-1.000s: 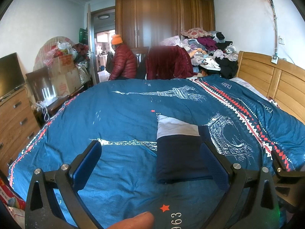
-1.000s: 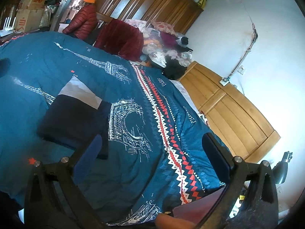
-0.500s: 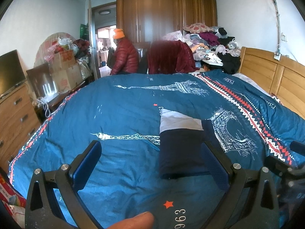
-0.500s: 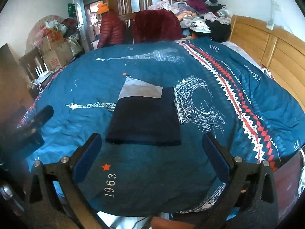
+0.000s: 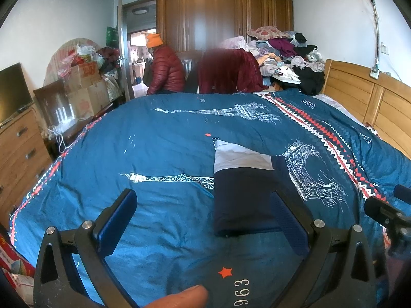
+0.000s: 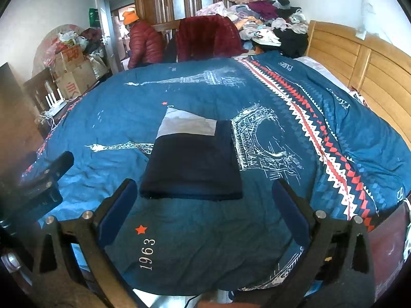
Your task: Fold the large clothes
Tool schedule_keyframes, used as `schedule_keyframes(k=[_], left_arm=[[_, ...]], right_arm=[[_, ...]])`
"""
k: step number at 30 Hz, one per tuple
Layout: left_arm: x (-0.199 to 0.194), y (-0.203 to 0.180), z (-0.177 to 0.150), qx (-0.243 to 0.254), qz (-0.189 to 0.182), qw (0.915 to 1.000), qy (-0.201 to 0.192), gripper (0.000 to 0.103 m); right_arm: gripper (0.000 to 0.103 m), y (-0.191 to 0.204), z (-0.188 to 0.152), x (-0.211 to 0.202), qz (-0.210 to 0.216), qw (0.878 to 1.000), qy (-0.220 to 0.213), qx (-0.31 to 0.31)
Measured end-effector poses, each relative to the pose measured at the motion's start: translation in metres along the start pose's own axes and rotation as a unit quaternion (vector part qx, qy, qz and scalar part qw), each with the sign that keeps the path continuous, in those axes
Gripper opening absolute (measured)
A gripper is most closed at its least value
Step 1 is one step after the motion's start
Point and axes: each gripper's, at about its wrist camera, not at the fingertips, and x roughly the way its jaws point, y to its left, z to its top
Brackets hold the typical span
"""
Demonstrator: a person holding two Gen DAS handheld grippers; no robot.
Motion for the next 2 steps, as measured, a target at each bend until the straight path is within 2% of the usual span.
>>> schedule_keyframes(k=[2], left_arm=[[0.0008, -0.0011, 0.0006, 0.0, 0.002, 1.0, 0.001, 0.103]], right_arm=[[0.102, 0.0018, -0.0001, -0.0014, 0.002, 1.0, -0.006, -0.007]])
